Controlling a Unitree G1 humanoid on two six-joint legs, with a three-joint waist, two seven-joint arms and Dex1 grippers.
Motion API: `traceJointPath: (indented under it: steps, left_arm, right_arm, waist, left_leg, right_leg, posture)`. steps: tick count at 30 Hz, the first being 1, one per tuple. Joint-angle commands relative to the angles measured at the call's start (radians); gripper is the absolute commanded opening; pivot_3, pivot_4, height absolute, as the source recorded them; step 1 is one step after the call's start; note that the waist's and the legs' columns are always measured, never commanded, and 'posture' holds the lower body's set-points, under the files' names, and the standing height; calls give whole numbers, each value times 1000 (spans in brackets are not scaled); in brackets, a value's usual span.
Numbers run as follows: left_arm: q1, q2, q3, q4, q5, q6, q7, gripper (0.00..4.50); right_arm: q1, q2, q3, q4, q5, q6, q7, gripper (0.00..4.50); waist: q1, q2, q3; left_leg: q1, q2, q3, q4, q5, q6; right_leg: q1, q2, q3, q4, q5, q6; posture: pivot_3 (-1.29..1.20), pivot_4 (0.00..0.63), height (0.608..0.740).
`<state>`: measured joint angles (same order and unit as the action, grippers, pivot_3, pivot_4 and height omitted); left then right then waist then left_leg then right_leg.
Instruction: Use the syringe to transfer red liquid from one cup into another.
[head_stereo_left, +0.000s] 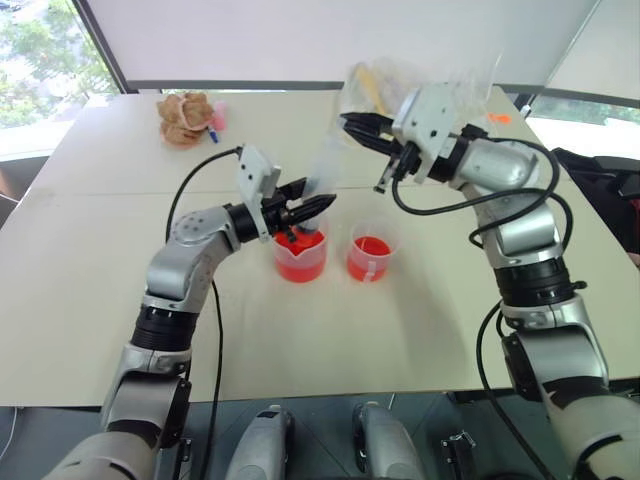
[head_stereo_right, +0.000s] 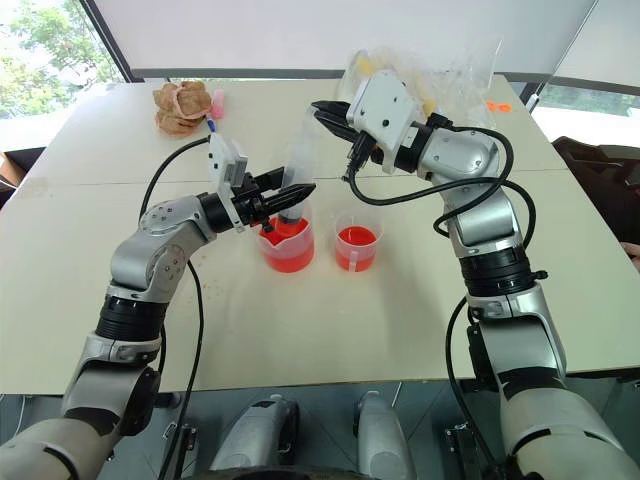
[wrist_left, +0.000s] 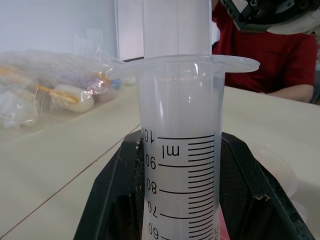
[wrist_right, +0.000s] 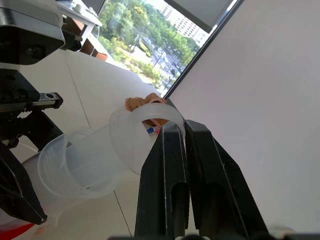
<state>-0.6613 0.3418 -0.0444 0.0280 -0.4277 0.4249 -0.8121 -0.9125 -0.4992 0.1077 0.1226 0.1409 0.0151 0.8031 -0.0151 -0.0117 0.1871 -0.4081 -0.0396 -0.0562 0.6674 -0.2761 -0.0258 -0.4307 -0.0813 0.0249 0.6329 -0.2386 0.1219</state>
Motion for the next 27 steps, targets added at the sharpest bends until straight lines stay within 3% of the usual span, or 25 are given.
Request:
traceJointPath:
  steps: [1, 3, 9, 13, 19, 27]
  left_arm:
    - [22, 1, -5, 18, 3, 17, -5, 1362]
    - [13, -4, 7, 18, -5, 18, 3, 1362]
    - [-25, -27, 63, 2, -60, 46, 35, 1362]
    - [-59, -32, 106, -15, -105, 88, 58, 1362]
    - [-78, 6, 133, -12, -113, 107, 53, 1362]
    - [-291, -44, 189, 16, -224, 161, 85, 1362]
  right_arm:
    - [-75, -30, -98, -27, 26, -22, -36, 309]
    - [-69, -35, -94, -32, 35, -13, -21, 952]
    - [-61, -49, -107, -50, 23, -20, -37, 4034]
    - [-18, -83, -175, -126, 95, 51, -31, 4034]
    - [90, -136, -382, -311, 358, 332, -80, 4034]
    - [159, -214, -443, -366, 364, 390, -137, 4034]
  waist:
    - [0, 0, 0]
    - [1, 0, 0]
    - [1, 0, 0]
    - [3, 0, 0]
    - [4, 0, 0]
    - [4, 0, 0]
  left_leg:
    - [0, 0, 0, 0, 0, 0]
    - [0, 0, 0, 0, 0, 0]
    - [0, 0, 0, 0, 0, 0]
    - [0, 0, -1, 0, 0, 0]
    - [0, 1, -1, 0, -1, 1]
    - [0, 0, -1, 0, -1, 3]
  right_leg:
    - [0, 0, 0, 0, 0, 0]
    - [0, 0, 0, 0, 0, 0]
    - [0, 0, 0, 0, 0, 0]
    - [0, 0, 0, 0, 0, 0]
    - [1, 0, 0, 0, 0, 0]
    - [1, 0, 0, 1, 0, 0]
  posture:
    - [0, 150, 740]
    - [0, 150, 740]
    - [0, 150, 740]
    - [0, 150, 740]
    - [0, 150, 740]
    - [0, 150, 740]
